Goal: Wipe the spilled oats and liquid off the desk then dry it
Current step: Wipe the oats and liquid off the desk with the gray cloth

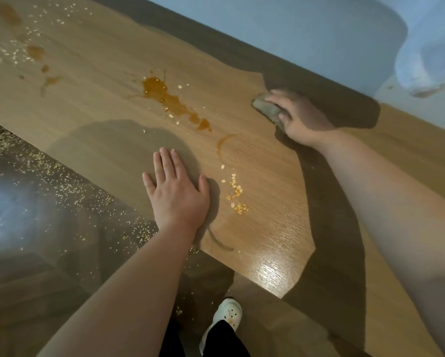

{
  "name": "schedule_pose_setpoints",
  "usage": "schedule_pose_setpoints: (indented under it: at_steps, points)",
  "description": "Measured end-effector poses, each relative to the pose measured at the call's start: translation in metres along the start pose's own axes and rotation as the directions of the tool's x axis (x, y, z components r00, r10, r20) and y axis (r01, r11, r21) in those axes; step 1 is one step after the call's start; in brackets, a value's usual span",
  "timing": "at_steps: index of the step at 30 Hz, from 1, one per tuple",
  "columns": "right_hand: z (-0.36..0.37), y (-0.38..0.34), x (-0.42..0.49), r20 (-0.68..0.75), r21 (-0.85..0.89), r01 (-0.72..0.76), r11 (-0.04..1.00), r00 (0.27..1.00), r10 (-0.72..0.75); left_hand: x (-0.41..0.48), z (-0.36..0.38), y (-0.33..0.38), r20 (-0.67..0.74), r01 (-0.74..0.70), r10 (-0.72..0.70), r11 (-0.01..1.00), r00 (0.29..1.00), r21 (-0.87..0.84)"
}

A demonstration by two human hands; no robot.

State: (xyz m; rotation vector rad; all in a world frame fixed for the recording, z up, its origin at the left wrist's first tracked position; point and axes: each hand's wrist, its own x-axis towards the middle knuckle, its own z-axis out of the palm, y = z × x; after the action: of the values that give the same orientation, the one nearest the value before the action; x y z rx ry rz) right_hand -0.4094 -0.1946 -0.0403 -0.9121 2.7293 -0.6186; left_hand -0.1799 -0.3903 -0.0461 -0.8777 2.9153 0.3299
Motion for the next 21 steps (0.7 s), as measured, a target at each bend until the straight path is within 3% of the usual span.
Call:
schedule_pose_setpoints:
  at_steps: [3, 6, 11, 14, 16, 18, 19, 21]
  points:
    - [-0.024, 0.033, -0.014, -0.102, -0.067, -0.217, 0.974, 0.972, 0.209, 0.0, 0.0, 0.0, 0.004, -0.001, 0.001, 1.0, 1.0, -0.007]
    - [-0.029, 0.053, -0.043, -0.223, -0.003, -0.417, 0.909, 0.886, 0.406, 0.0, 0.0, -0.001, 0.005, -0.007, 0.007, 1.0, 1.0, -0.011]
    - [-0.014, 0.026, -0.094, -0.383, 0.028, -0.529, 0.848, 0.778, 0.498, 0.0, 0.0, -0.001, -0.01, -0.007, 0.006, 1.0, 1.0, -0.026]
    - [0.011, -0.024, -0.116, -0.334, -0.015, -0.419, 0.908, 0.858, 0.39, -0.001, -0.001, -0.001, -0.019, -0.026, 0.026, 0.999, 0.999, -0.028]
    - [0.027, -0.056, -0.135, -0.212, -0.065, -0.238, 0.969, 0.952, 0.219, -0.002, -0.001, -0.001, -0.021, -0.033, 0.032, 0.999, 0.999, -0.032]
    - [0.03, -0.065, -0.15, -0.104, -0.104, -0.095, 0.99, 0.991, 0.084, -0.002, 0.0, -0.001, -0.029, -0.036, 0.035, 0.999, 0.999, -0.031]
    - [0.025, -0.056, -0.153, -0.086, -0.137, -0.088, 0.987, 0.993, 0.077, -0.001, 0.0, -0.001, -0.032, -0.037, 0.036, 0.999, 0.999, -0.028]
    - [0.015, -0.03, -0.155, -0.165, -0.155, -0.265, 0.952, 0.957, 0.24, -0.002, 0.0, -0.002, -0.034, -0.041, 0.04, 0.999, 0.999, -0.018]
